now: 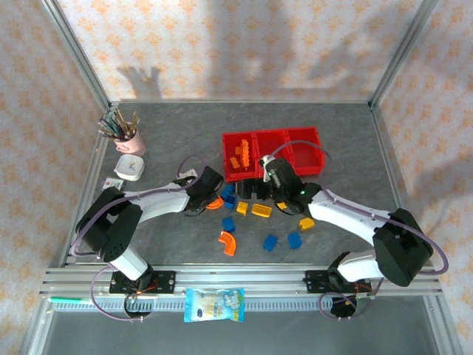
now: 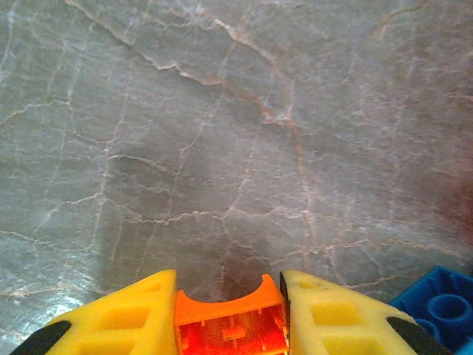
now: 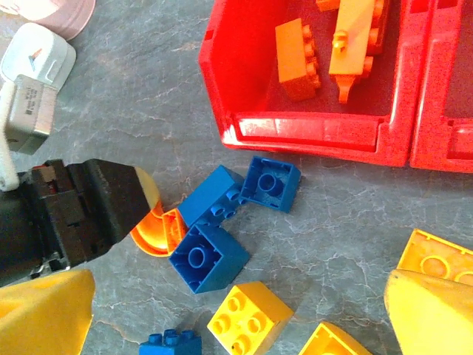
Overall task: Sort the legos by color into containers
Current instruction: Pick up the lego from the center of the table, then place the lego in the container.
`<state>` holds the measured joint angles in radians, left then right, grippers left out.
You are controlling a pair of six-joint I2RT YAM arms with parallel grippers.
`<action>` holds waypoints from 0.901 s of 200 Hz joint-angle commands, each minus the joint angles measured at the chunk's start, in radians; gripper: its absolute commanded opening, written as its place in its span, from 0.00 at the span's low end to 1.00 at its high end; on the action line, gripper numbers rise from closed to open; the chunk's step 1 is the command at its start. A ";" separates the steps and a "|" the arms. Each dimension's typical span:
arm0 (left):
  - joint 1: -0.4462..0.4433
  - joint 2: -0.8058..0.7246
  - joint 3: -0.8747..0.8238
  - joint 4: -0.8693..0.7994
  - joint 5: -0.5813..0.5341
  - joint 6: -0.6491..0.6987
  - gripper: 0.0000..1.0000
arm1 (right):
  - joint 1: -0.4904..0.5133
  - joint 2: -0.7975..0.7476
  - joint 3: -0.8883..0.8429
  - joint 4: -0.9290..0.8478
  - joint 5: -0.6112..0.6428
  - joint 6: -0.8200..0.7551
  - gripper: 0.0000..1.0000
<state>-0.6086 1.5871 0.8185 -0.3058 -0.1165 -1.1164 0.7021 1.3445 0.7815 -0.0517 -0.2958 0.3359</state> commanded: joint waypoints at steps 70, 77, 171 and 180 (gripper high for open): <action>-0.009 -0.059 0.292 -0.137 -0.170 0.283 0.28 | -0.160 -0.096 0.051 -0.015 0.021 0.013 1.00; -0.008 -0.032 0.339 -0.144 -0.171 0.319 0.28 | -0.175 -0.096 0.054 -0.018 0.028 0.021 1.00; 0.003 0.469 0.936 -0.264 -0.195 0.667 0.32 | -0.260 -0.100 0.058 -0.014 0.049 0.063 1.00; 0.006 0.499 0.973 -0.279 -0.202 0.678 0.34 | -0.260 -0.100 0.060 -0.014 0.047 0.062 1.00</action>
<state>-0.6086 2.0193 1.6966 -0.4858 -0.2745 -0.5369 0.4458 1.2629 0.8120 -0.0563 -0.2726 0.3893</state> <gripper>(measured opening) 0.323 0.998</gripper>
